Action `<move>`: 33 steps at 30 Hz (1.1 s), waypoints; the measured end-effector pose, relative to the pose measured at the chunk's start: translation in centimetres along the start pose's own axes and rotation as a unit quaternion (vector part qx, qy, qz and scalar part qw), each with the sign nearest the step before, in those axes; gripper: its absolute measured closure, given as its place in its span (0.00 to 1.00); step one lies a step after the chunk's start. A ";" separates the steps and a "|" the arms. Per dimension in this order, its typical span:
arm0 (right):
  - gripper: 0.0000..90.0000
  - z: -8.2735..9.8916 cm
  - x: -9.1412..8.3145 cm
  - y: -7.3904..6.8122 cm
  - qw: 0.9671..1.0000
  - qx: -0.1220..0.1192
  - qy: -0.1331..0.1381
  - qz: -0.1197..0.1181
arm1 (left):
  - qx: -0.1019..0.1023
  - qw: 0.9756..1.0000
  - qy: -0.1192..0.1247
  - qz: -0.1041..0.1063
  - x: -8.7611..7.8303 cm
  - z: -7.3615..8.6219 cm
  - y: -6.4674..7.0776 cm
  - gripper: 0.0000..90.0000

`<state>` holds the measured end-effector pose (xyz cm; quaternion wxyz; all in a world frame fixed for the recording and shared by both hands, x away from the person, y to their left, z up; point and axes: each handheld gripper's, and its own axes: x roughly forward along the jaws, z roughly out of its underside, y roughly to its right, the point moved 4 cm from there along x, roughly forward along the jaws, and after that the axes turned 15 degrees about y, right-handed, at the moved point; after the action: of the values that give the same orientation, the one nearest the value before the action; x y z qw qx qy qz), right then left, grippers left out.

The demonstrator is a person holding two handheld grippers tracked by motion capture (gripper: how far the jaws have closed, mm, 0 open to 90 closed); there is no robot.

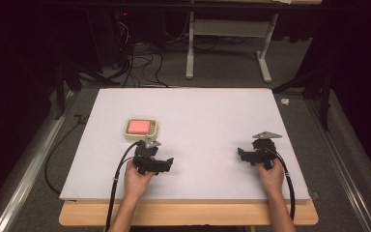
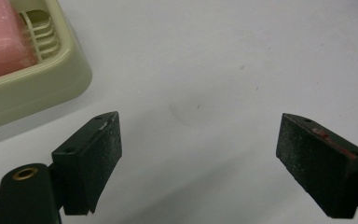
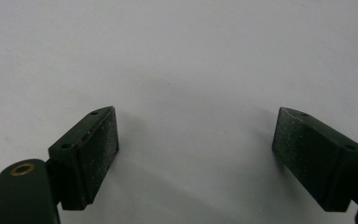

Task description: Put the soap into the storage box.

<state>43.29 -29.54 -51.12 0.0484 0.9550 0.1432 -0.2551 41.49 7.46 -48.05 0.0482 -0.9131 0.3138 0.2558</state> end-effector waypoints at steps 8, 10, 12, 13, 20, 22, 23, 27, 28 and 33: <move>0.17 0.0 0.0 0.0 1.000 0.000 0.000 0.000 | 0.006 1.000 -0.002 0.001 0.7 0.2 0.4 0.17; 0.17 0.0 0.0 0.0 1.000 0.000 0.000 0.000 | 0.006 1.000 -0.003 0.003 0.8 0.2 0.4 0.17; 0.17 0.0 0.0 0.0 1.000 0.000 0.000 0.000 | 0.009 1.000 -0.003 0.003 1.0 0.3 0.4 0.17; 0.17 0.0 0.0 0.0 1.000 0.000 0.000 0.000 | 0.011 1.000 -0.003 0.002 1.0 0.4 0.4 0.17; 0.17 0.0 0.0 0.0 1.000 0.001 0.000 0.000 | 0.015 1.000 -0.002 0.002 1.6 0.7 0.5 0.17; 0.17 0.0 0.0 0.0 1.000 0.000 0.000 0.000 | 0.012 1.000 -0.002 0.002 1.8 0.8 0.5 0.17; 0.17 0.0 0.0 0.0 1.000 0.000 0.000 0.000 | 0.013 1.000 -0.001 0.000 1.9 0.9 0.5 0.17; 0.17 0.0 0.0 0.0 1.000 0.000 0.000 0.000 | 0.018 1.000 -0.003 -0.005 2.3 1.1 0.5 0.17; 0.17 0.0 0.0 0.0 1.000 0.000 0.000 0.000 | 0.019 1.000 -0.002 -0.005 2.4 1.1 0.5 0.17; 0.17 0.0 0.0 0.0 1.000 0.001 0.000 0.000 | 0.025 1.000 0.000 -0.010 2.7 1.2 0.6 0.17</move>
<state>43.28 -29.53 -51.12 0.0480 0.9550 0.1430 -0.2556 42.42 5.75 -50.44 0.0732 -0.9147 0.3112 0.2473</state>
